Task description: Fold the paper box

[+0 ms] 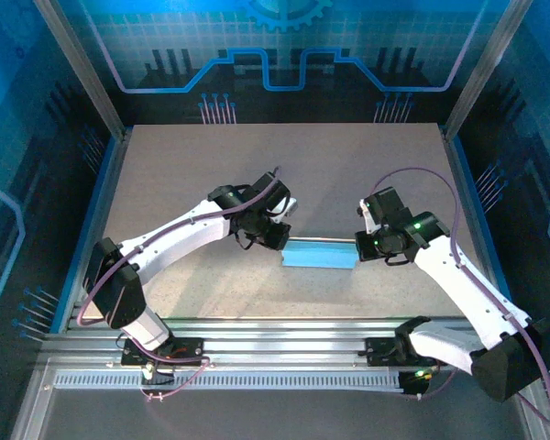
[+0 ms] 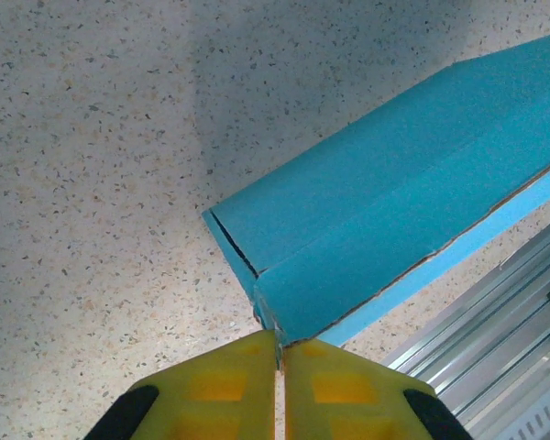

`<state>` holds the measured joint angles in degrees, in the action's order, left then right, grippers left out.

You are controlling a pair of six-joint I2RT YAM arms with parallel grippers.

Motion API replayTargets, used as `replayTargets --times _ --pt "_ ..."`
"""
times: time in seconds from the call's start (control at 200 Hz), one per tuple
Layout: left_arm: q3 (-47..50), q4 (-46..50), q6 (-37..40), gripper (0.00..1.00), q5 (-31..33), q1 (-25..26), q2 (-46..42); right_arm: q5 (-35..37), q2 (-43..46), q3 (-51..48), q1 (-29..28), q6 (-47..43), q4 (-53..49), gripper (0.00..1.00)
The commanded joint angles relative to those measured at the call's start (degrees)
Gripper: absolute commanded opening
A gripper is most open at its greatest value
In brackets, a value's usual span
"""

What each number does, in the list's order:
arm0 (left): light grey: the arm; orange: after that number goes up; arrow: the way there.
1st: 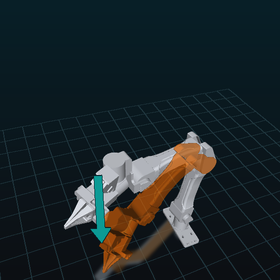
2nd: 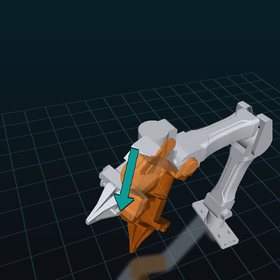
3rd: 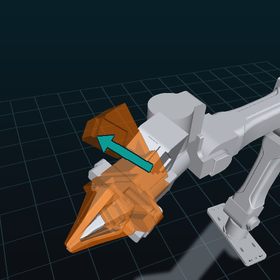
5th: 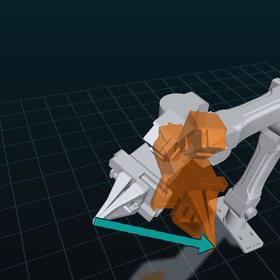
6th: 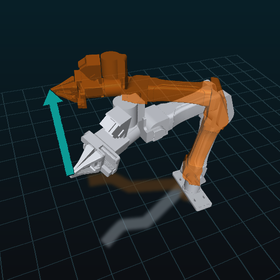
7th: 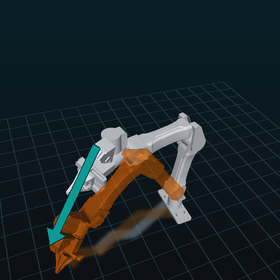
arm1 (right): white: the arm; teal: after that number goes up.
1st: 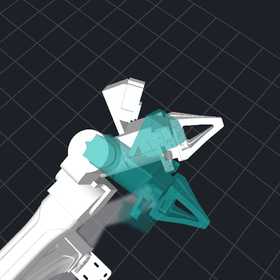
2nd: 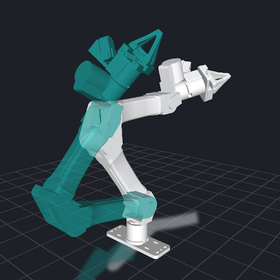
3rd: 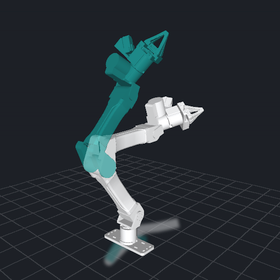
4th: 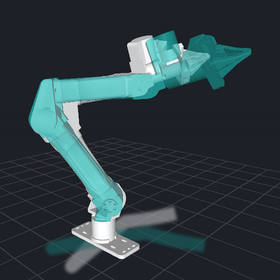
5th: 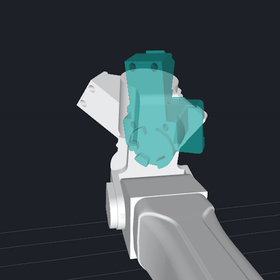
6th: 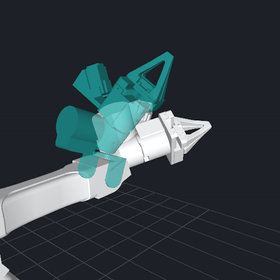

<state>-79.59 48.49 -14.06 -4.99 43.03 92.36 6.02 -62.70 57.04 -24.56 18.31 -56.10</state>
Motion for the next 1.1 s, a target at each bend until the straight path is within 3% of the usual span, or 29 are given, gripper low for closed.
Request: replayTargets --times 0.0,0.6,1.096 --pt "-2.74 1.91 -1.94 0.1 -2.38 -0.01 1.27 0.32 -0.22 1.84 -1.25 -0.26 -1.34 0.12" --pt "-2.64 3.39 -7.31 0.09 -4.32 -0.04 3.18 -1.43 -1.12 2.16 -1.98 1.86 -1.93 0.13" --pt "2.1 1.39 -9.31 0.09 -0.24 -0.05 1.18 -4.8 -0.3 3.1 -0.86 1.65 -4.68 0.15"
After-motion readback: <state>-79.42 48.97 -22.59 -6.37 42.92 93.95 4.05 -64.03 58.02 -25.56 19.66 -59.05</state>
